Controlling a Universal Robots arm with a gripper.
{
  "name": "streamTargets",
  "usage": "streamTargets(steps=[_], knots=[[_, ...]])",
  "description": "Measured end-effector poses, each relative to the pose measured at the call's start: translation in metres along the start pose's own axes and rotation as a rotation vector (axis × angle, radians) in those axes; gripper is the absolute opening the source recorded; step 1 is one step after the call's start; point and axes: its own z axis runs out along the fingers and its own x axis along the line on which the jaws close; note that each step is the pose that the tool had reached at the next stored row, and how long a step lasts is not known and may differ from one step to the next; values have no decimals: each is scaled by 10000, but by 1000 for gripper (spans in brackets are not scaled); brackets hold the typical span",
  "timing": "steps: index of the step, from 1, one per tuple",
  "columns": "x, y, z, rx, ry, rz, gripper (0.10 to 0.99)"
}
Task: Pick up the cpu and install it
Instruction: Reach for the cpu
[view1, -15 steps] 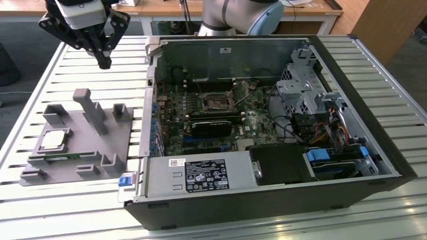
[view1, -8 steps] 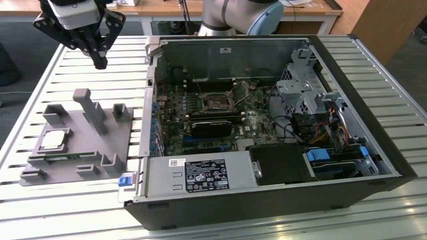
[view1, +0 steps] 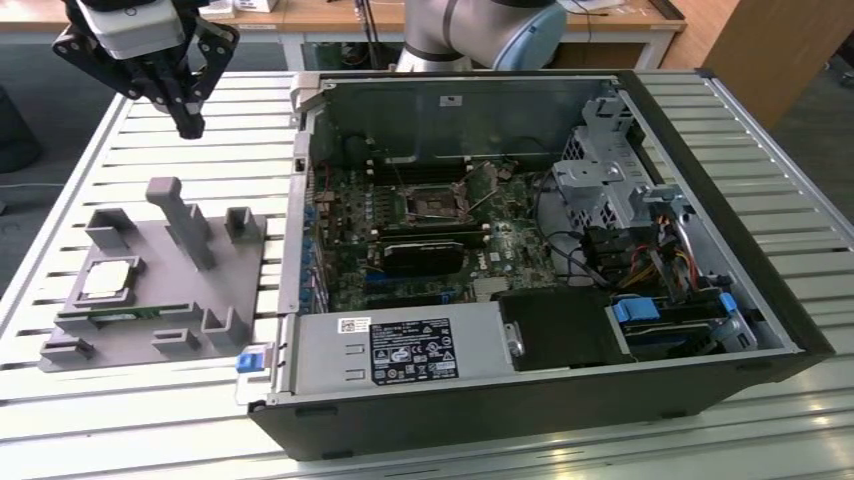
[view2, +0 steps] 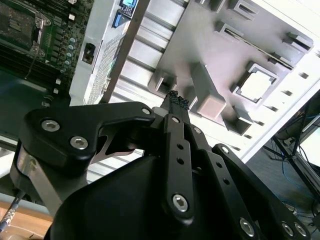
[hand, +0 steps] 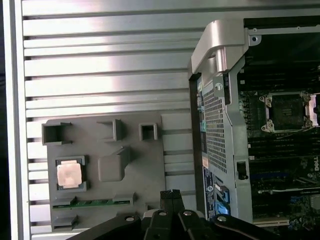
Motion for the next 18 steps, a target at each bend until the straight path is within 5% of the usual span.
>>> streamTargets(steps=[18], knots=[[165,-12,-5,0,0,0,106]])
